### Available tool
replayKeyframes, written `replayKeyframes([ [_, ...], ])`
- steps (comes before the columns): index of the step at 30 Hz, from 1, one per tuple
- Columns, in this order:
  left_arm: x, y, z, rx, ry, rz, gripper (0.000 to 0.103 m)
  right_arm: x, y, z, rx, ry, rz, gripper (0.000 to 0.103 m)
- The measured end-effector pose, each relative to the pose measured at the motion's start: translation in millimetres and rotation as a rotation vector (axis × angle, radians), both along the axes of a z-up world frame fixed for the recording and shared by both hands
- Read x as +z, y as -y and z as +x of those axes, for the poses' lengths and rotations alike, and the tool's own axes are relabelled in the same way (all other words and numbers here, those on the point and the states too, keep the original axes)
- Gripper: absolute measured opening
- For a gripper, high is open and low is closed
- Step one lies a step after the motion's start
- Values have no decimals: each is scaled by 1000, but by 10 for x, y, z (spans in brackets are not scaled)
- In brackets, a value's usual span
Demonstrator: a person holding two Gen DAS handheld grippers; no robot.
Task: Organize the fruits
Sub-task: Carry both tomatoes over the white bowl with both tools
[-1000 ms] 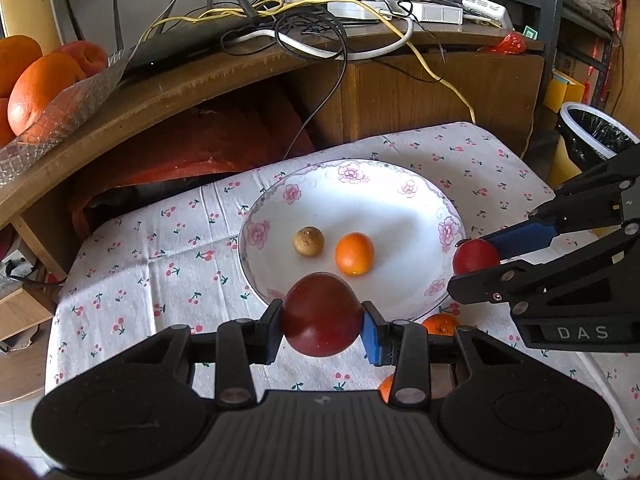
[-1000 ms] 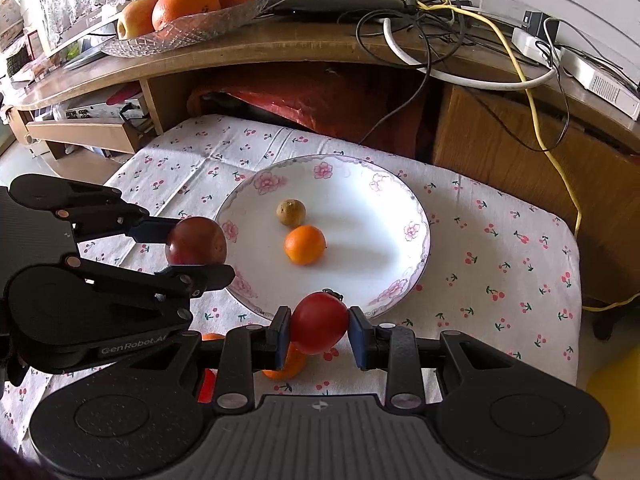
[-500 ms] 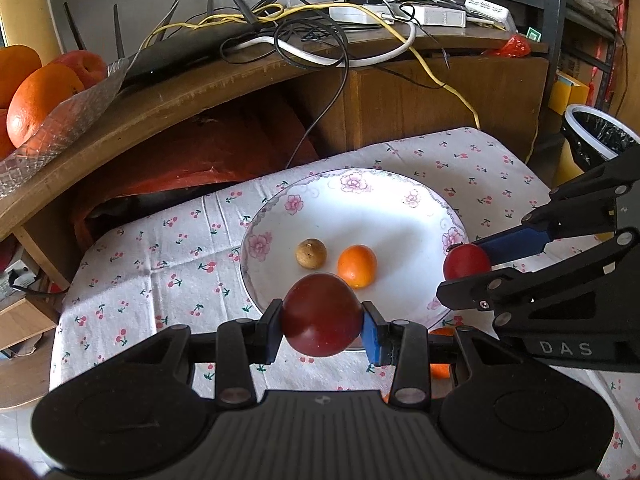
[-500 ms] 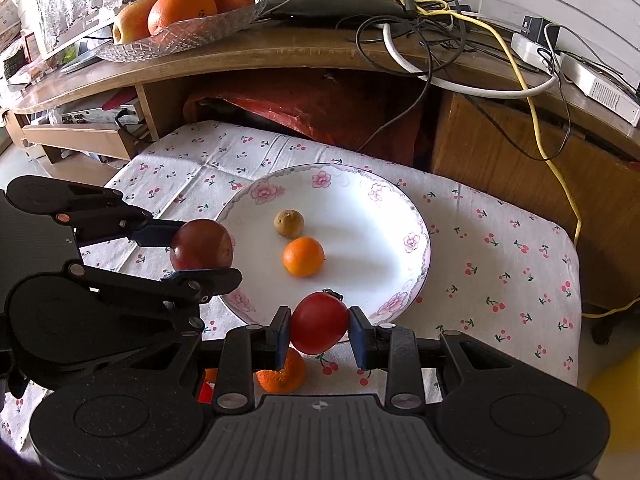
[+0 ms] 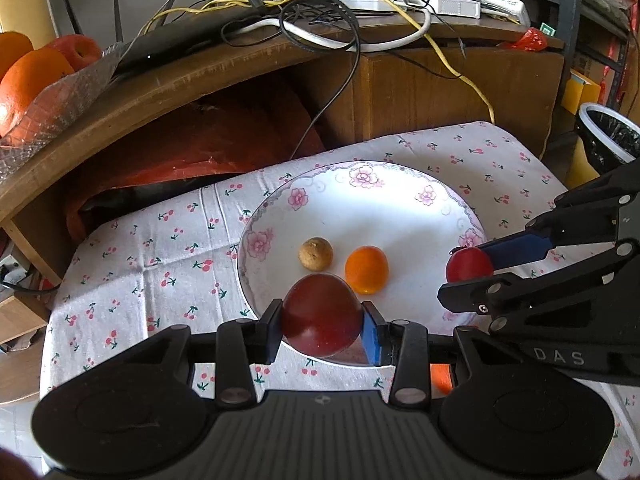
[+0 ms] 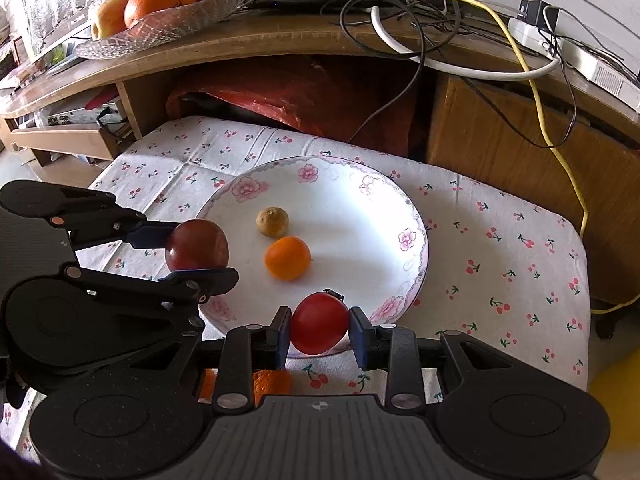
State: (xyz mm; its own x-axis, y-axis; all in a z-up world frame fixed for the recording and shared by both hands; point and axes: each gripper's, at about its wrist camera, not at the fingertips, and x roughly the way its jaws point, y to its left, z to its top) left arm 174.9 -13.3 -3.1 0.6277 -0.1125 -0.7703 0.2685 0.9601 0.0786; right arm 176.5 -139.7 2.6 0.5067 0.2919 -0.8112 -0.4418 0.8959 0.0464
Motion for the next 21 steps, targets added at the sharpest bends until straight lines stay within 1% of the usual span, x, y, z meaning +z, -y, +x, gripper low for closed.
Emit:
replayKeyframes([
  [9, -83, -12, 137, 8, -13, 3, 47, -80, -27, 138, 14, -4, -10, 27],
  [21, -148, 1, 220, 11, -18, 1, 47, -184, -15, 279, 22, -9, -8, 30],
])
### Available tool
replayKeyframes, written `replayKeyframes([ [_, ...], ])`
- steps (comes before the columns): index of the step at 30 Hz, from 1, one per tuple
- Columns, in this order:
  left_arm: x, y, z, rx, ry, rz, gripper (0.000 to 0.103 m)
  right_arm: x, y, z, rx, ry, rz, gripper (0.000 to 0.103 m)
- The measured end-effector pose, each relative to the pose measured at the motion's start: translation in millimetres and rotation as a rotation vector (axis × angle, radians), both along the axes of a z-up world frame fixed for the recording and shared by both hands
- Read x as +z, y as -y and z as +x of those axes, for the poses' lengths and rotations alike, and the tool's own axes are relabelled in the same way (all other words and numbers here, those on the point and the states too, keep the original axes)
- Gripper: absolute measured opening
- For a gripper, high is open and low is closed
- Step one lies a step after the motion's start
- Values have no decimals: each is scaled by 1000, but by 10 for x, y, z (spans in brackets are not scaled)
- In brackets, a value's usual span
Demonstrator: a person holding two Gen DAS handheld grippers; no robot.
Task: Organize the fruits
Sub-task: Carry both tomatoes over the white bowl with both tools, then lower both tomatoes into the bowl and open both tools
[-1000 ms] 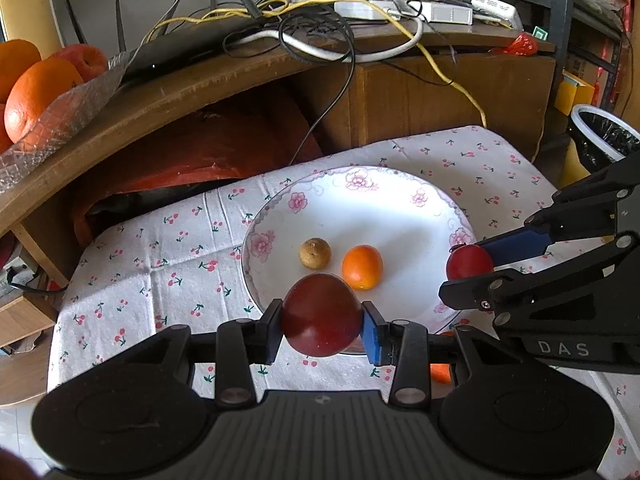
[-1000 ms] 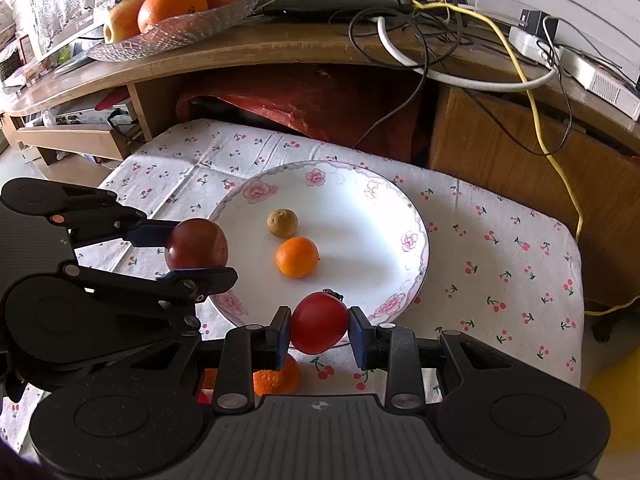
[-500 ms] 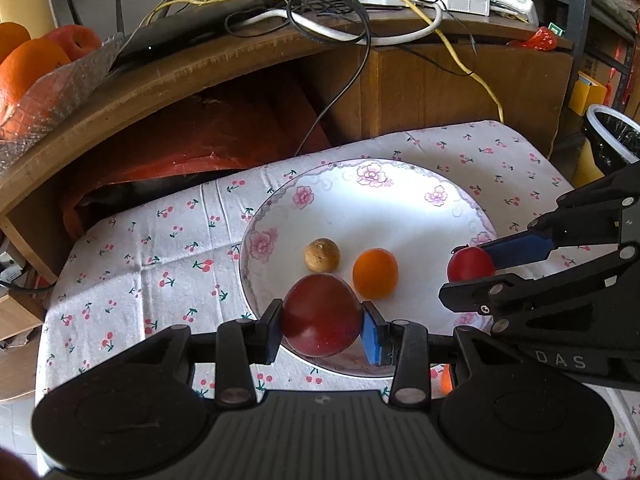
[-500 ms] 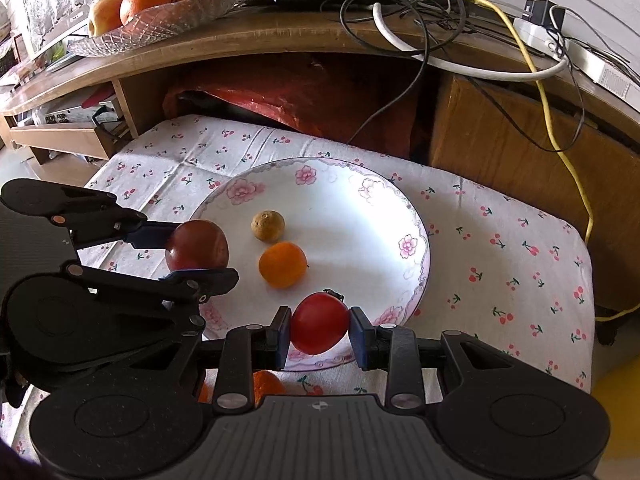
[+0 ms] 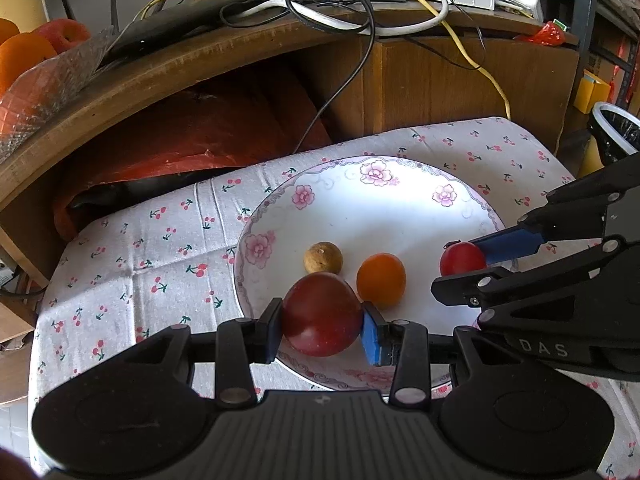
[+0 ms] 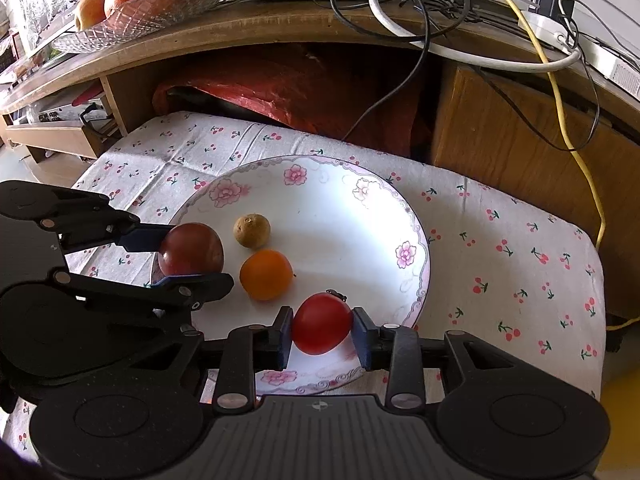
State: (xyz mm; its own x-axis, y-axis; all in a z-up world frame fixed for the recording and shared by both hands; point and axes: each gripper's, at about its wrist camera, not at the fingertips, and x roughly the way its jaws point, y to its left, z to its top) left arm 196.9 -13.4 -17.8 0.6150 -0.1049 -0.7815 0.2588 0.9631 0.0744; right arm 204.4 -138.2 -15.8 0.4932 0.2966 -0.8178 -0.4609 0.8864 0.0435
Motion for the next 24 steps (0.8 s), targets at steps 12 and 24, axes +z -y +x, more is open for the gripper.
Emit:
replayKeyframes([
  [12, -20, 9, 29, -3, -1, 4, 47, -15, 13, 75, -8, 1, 11, 31],
  [24, -10, -12, 32, 4, -3, -6, 48, 1, 33, 75, -14, 7, 14, 34],
])
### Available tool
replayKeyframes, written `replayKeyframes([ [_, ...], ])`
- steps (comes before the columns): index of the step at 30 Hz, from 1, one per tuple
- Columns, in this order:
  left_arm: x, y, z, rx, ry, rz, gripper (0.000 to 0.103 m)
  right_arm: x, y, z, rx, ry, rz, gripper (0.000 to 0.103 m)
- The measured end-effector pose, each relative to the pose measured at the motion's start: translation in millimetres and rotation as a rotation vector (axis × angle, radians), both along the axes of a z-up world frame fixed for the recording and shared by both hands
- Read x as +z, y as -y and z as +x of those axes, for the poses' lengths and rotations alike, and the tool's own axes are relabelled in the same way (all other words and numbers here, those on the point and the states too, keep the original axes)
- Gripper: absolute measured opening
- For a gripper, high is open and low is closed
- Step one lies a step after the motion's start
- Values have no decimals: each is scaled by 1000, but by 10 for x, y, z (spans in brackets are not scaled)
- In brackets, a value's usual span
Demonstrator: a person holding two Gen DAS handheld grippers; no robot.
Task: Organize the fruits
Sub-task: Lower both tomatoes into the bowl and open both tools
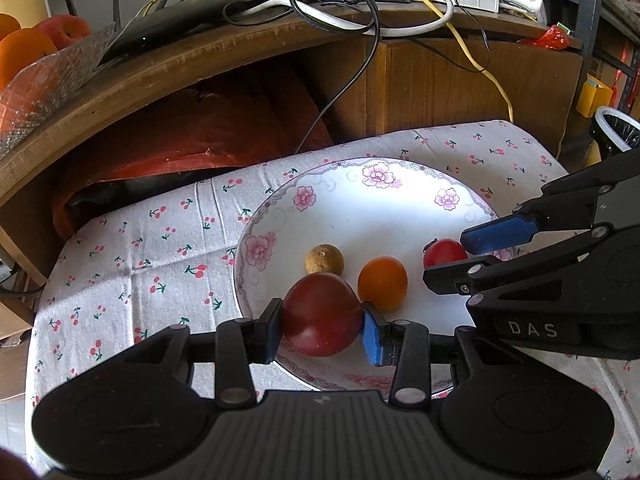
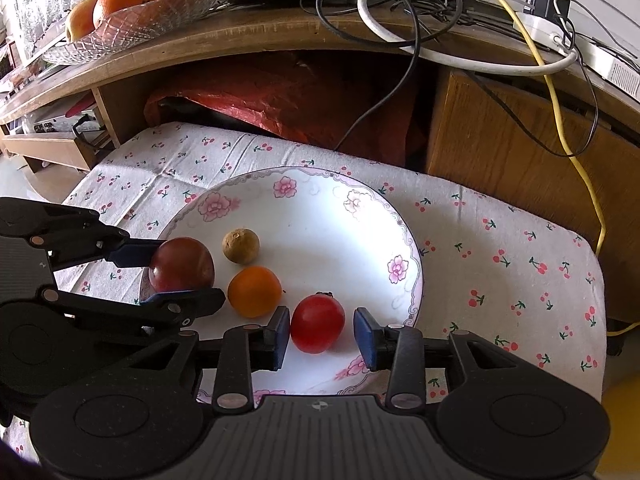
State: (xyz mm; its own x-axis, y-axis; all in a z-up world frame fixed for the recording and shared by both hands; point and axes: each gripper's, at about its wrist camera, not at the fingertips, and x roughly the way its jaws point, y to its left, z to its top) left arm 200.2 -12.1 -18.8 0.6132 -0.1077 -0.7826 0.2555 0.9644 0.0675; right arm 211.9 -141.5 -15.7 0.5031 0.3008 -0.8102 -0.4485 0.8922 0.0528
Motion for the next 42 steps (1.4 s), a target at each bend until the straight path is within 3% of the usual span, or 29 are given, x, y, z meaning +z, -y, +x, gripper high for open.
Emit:
replayKeyframes([
  [7, 22, -13, -8, 5, 1, -8, 49, 31, 27, -7, -13, 3, 3, 39],
  [24, 176, -39, -77, 10, 43, -23, 53, 164, 39, -121, -12, 31, -2, 39],
  [42, 375, -62, -478, -55, 39, -63, 53, 311, 52, -540, 17, 22, -19, 39],
])
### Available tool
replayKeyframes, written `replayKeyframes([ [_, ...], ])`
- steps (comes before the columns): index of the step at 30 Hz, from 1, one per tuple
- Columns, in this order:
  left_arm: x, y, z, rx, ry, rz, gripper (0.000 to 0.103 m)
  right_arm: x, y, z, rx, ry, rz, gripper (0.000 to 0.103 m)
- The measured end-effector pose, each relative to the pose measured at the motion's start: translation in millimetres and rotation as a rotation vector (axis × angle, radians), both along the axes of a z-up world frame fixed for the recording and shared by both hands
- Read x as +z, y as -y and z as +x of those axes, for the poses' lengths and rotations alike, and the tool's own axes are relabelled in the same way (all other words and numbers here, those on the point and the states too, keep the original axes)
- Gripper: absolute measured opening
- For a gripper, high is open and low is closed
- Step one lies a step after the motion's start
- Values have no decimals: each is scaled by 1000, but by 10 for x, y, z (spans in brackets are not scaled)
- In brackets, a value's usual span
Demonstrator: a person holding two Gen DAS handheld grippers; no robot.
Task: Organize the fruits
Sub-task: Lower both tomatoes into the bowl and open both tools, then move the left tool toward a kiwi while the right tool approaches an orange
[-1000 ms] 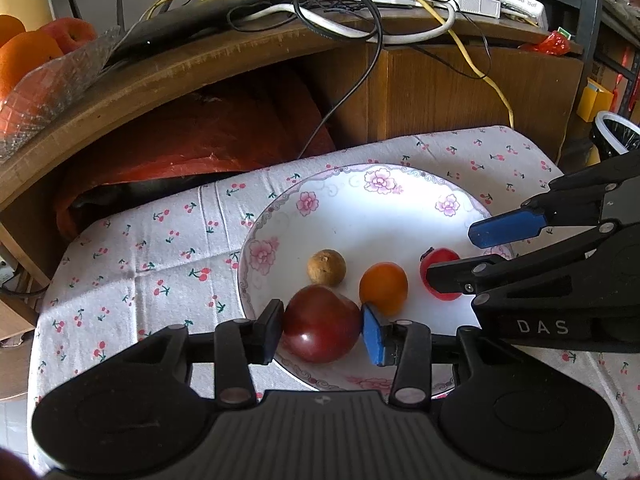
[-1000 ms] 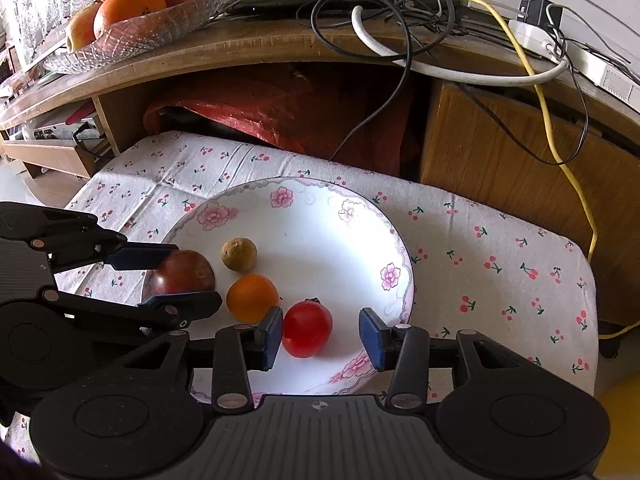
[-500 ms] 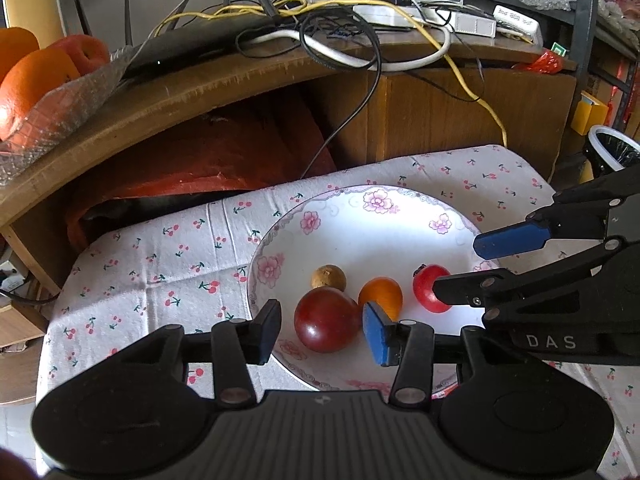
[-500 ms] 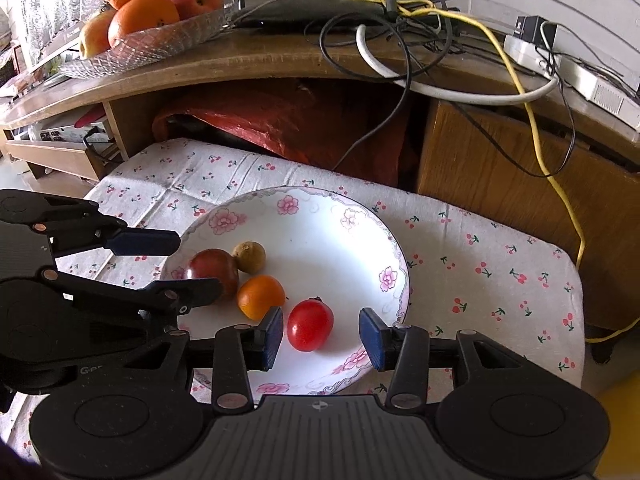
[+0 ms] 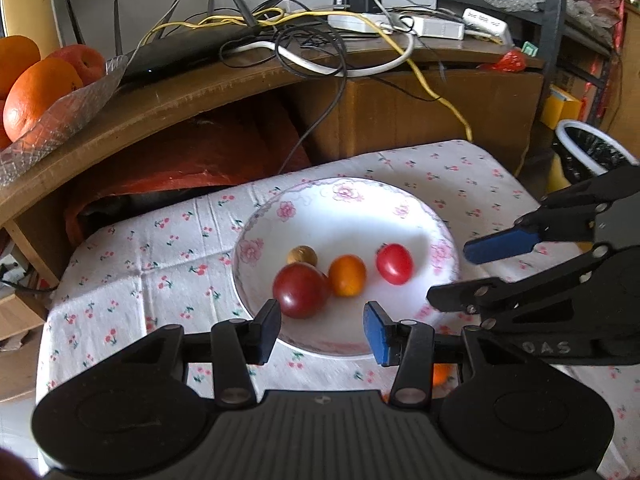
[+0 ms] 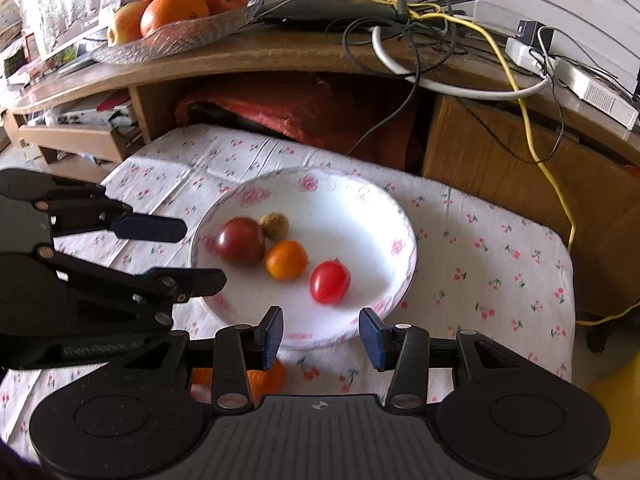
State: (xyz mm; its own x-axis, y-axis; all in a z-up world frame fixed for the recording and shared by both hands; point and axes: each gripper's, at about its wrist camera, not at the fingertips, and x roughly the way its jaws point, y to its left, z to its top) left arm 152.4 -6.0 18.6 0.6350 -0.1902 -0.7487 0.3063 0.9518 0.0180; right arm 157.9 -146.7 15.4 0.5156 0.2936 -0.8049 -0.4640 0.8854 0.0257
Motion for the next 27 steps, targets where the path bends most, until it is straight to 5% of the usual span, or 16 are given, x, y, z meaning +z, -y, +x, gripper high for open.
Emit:
replayKeyframes([
  [17, -144, -171, -685, -180, -77, 50, 54, -46, -34, -321, 52, -57, 6, 39],
  [27, -387, -81, -729, -267, -114, 112, 53, -125, -76, -309, 90, -83, -3, 40],
])
